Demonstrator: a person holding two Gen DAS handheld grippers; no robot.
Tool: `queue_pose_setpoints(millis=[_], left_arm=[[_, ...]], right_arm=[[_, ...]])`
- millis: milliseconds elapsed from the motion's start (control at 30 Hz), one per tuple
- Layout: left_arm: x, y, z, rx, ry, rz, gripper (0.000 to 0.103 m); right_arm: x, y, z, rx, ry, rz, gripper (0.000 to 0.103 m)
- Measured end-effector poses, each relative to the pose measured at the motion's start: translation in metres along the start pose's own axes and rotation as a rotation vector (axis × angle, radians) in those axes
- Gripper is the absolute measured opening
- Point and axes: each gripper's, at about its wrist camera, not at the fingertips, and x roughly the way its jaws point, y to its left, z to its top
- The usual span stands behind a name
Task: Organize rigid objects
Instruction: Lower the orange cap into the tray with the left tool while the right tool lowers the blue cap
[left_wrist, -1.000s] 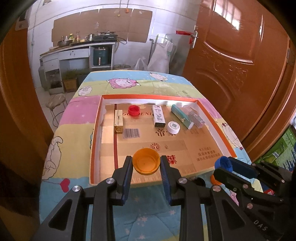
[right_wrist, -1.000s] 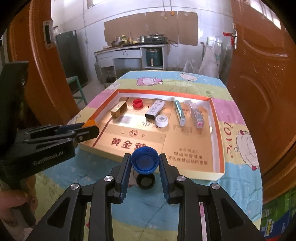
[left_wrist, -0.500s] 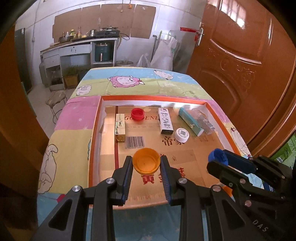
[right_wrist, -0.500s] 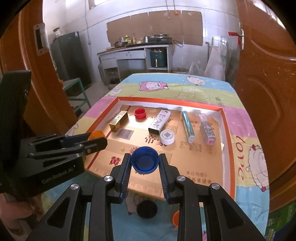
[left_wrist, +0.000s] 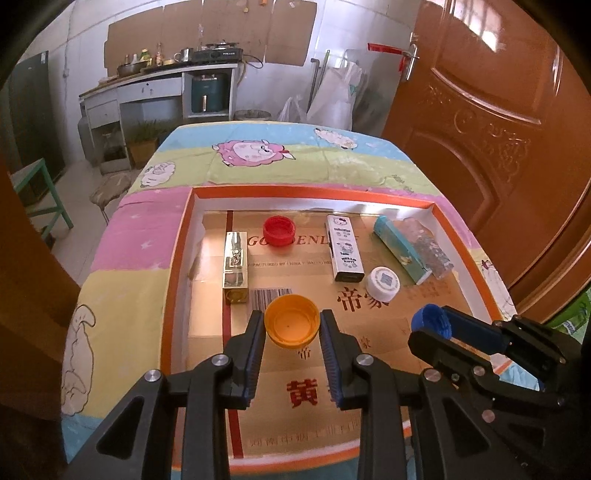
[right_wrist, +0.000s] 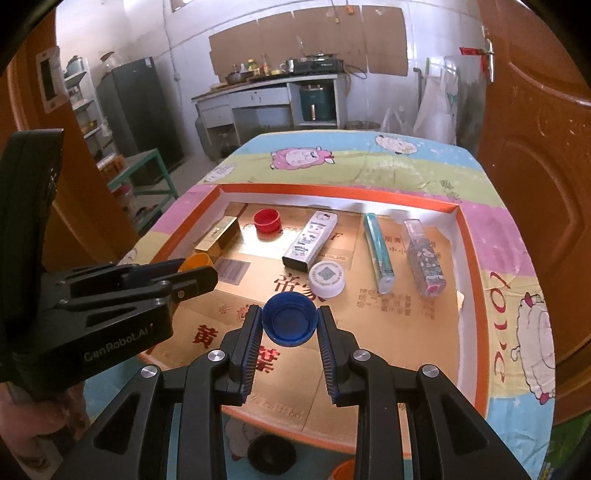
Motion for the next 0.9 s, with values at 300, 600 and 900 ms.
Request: queue_pose_setpoints(millis=[300,600,900], left_arm=[[0.018,0.002,0.005,0.0,0.022,0.006,0.03],[0.027,0.004,0.005,0.007,0.033,0.015,0.03],[0.031,0.002,0.005,0.013,0.038,0.012,0.03]], right_arm=[[0.019,-0.006,0.003,0.005,0.027,0.01,0.031],[0.033,-0.002,0.003,-0.006,0.048,0.015,0.031],[0.038,-0.002,0.004,-0.009,0.054,0.012,0.031]])
